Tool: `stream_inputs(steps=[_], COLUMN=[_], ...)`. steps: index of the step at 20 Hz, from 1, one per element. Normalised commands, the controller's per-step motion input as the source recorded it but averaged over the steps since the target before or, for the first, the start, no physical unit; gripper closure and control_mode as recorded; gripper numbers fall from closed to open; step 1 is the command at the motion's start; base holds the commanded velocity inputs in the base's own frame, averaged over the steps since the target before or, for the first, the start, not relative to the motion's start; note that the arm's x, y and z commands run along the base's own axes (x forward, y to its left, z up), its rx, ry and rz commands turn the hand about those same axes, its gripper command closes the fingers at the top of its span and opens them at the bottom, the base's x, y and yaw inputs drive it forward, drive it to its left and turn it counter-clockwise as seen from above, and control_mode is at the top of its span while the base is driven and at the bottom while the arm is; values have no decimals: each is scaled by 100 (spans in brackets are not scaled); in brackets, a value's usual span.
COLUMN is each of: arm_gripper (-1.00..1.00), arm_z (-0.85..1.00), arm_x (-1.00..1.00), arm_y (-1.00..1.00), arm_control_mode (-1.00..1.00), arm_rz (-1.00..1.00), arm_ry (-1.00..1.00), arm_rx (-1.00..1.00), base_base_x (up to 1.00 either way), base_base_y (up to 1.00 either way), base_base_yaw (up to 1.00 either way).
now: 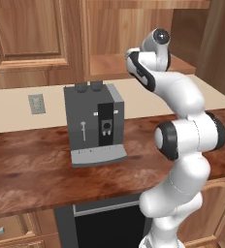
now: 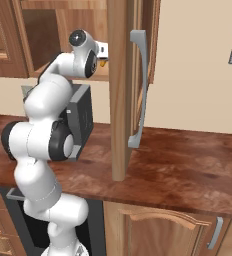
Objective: Pick the carrots from the cabinet and place them in one bowl. Pick the tangerine from the sink and place it in the other bowl.
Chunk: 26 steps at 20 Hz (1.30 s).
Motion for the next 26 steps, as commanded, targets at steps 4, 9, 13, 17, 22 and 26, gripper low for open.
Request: stream_inputs(steps=[4, 9, 13, 17, 22, 26], arm_gripper=[-100, -100, -100, -100, -100, -100], arm_z=[-2, -3, -4, -7, -6, -5], arm_x=[16, 17, 14, 14, 14, 15], arm_y=[-5, -4, -3, 0, 0, 0], arm_control_mode=[-100, -100, -100, -100, -100, -100], arm_rz=[0, 0, 0, 0, 0, 0], arm_ry=[0, 0, 0, 0, 1, 1], arm_rx=[0, 0, 0, 0, 0, 0], base_base_x=[0, 0, 0, 0, 0, 0], base_base_y=[0, 0, 0, 0, 0, 0], base_base_yaw=[0, 0, 0, 0, 0, 0])
